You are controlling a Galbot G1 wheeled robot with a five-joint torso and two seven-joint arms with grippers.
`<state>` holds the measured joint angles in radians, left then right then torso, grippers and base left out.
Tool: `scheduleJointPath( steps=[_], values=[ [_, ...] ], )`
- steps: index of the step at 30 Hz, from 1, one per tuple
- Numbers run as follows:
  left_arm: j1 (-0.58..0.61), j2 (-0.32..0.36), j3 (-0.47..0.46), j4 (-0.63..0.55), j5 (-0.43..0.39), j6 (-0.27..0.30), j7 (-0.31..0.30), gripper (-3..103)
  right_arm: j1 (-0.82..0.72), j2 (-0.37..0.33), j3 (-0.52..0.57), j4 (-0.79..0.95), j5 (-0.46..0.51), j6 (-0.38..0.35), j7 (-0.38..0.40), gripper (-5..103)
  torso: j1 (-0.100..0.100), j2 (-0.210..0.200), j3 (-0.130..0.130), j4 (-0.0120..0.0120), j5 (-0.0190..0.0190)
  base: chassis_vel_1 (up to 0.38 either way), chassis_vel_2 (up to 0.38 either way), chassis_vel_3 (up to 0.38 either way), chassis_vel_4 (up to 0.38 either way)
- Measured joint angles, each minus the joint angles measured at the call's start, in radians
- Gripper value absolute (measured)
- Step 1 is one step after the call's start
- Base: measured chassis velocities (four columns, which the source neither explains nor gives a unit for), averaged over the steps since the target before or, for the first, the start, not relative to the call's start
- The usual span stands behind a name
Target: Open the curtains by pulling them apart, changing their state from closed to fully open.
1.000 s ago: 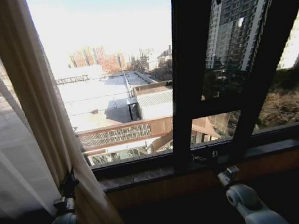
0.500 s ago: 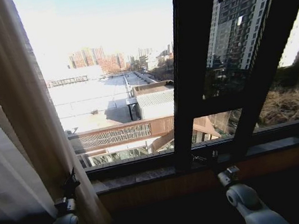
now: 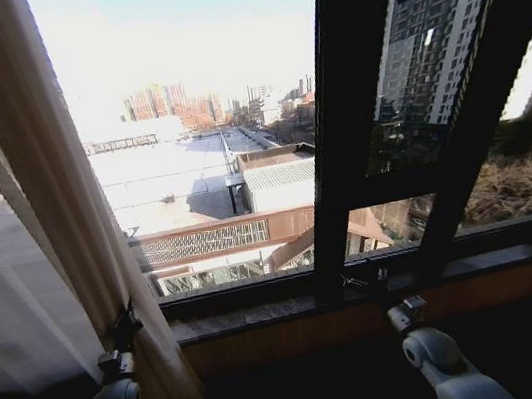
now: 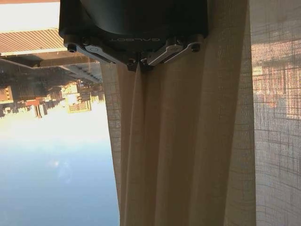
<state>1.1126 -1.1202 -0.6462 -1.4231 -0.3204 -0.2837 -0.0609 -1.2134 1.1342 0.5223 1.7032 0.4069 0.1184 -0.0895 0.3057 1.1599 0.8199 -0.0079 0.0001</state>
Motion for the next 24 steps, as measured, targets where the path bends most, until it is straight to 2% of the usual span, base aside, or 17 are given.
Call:
scheduleJointPath(
  steps=[11, 14, 18, 24],
  values=[
    [0.010, -0.022, 0.023, -0.068, 0.009, 0.005, 0.003, 0, 0.000, 0.000, 0.000, 0.000, 0.000, 0.000, 0.000, 100, 0.000, 0.000, 0.000, 0.0010, -0.0008, 0.135, 0.136, -0.121, -0.118],
    [0.027, -0.039, 0.034, -0.087, 0.030, 0.008, 0.005, 0, 0.000, 0.000, 0.000, 0.000, 0.000, 0.000, 0.000, 100, 0.000, 0.000, 0.000, -0.0001, 0.0006, 0.000, 0.000, 0.000, 0.000],
    [0.032, -0.045, 0.040, -0.089, 0.038, 0.006, 0.007, 0, 0.000, 0.000, 0.000, 0.000, 0.000, 0.000, 0.000, 100, 0.000, 0.000, 0.000, -0.0003, 0.0004, -0.023, -0.028, 0.015, 0.024],
    [0.019, -0.040, 0.099, -0.092, 0.005, -0.042, 0.062, 0, 0.000, 0.000, 0.000, 0.000, 0.000, 0.000, 0.000, 100, 0.000, 0.000, 0.000, 0.0005, -0.0007, 0.000, 0.000, 0.000, 0.000]
  ],
)
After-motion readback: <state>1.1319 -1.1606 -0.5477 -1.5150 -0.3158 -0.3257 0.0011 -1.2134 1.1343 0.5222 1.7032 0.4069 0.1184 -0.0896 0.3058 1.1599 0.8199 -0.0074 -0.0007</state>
